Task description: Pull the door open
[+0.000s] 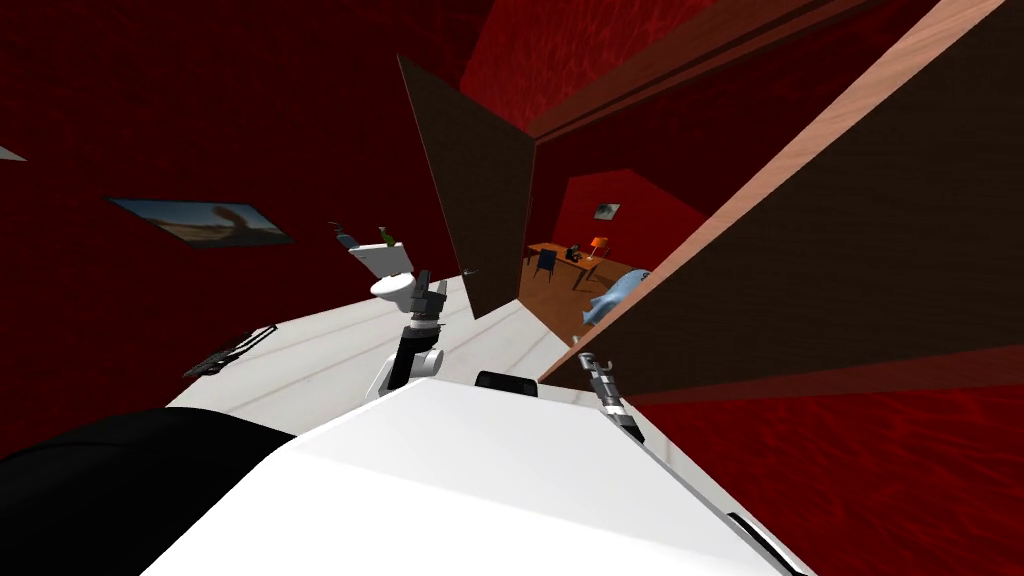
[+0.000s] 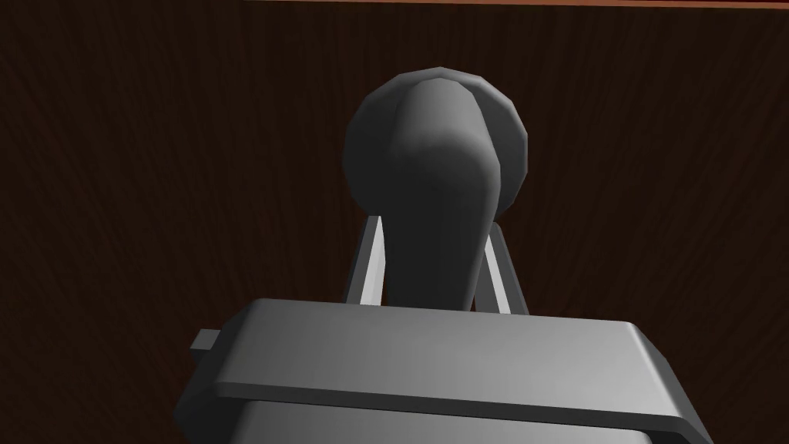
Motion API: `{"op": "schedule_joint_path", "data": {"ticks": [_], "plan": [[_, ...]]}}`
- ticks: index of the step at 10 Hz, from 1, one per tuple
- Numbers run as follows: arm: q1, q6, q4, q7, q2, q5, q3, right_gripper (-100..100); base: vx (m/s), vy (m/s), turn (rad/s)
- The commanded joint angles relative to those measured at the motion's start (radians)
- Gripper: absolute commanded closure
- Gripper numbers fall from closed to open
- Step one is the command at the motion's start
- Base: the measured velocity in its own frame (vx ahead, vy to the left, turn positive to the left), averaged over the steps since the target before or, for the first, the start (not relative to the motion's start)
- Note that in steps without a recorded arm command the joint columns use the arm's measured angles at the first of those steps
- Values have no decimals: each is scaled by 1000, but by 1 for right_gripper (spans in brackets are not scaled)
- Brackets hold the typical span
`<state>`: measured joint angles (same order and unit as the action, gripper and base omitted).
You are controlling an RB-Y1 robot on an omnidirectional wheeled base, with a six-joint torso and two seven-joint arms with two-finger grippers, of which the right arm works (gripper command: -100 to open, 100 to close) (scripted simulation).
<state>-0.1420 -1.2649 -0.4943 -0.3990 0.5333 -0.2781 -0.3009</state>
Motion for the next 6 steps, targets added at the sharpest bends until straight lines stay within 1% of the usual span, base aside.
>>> {"op": "schedule_joint_path", "data": {"ticks": [1, 2, 3, 6], "plan": [[-8, -19, 8, -7, 12, -5, -3, 100, -175, -46, 109], [-12, -7, -7, -3, 7, -1, -4, 100, -79, -17, 18], [-4, 1, -6, -8, 0, 20, 5, 100, -143, -25, 72], [18, 18, -4, -14, -10, 56, 27, 100, -195, -57, 92]]}}
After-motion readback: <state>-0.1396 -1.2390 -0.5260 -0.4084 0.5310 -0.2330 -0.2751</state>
